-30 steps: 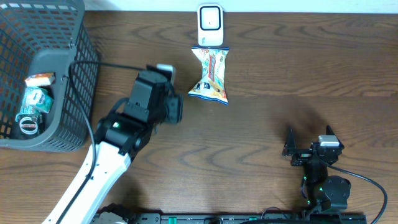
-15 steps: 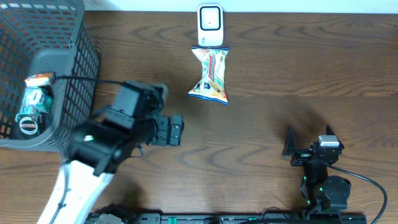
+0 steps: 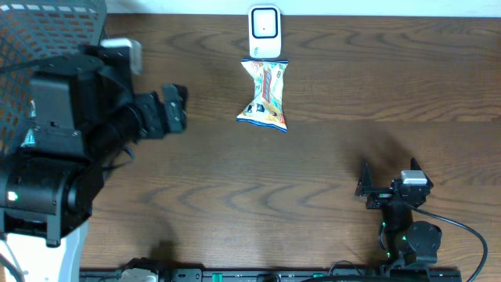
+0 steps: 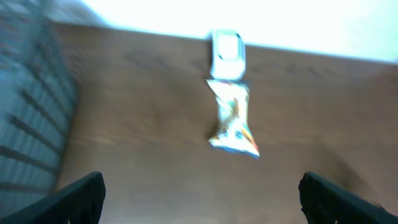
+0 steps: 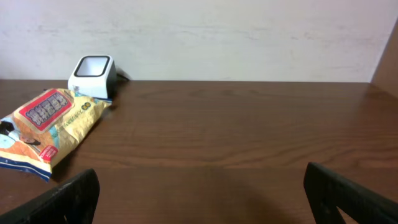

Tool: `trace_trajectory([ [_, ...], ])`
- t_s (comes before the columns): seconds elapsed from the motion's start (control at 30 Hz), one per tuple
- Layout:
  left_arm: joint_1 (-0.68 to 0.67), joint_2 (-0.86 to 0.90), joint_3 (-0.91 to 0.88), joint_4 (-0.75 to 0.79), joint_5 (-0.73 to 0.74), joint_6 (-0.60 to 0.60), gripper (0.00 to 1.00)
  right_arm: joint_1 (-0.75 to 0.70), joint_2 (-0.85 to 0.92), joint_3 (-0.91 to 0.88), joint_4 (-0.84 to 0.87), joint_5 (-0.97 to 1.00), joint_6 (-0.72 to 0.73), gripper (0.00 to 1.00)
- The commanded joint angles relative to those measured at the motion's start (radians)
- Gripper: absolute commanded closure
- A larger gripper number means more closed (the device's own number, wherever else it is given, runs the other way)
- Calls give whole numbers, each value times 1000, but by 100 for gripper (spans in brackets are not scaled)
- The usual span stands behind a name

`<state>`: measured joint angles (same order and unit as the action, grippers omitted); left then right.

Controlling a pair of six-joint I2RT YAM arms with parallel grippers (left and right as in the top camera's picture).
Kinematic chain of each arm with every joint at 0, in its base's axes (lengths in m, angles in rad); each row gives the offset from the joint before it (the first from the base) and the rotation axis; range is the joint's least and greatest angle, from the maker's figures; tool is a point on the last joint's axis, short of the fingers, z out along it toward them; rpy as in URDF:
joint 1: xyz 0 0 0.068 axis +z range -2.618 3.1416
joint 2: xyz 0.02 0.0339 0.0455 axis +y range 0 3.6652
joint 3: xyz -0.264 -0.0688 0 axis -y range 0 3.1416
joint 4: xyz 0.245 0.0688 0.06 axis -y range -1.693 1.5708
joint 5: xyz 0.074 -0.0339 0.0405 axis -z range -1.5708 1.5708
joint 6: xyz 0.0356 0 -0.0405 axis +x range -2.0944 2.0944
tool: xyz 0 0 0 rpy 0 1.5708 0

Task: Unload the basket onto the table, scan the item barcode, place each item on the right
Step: 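Move the left gripper back over the grey basket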

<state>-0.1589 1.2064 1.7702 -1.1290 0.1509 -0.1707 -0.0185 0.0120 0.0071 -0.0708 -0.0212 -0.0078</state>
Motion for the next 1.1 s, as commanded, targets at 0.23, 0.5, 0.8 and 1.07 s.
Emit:
trace_trajectory([
  [0.23,91,-46,22,159,-318,178,2,-3,-6,-2,-5,8,11,1],
  [0.5,198,-16,21,175,-556,178,2,-3,-6,-2,-4,8,11,1],
  [0.8,389,81,21,196,-556,178,2,-3,-6,-2,-4,8,11,1],
  [1.07,561,158,21,192,-556,166,2,-3,-6,-2,-4,8,11,1],
])
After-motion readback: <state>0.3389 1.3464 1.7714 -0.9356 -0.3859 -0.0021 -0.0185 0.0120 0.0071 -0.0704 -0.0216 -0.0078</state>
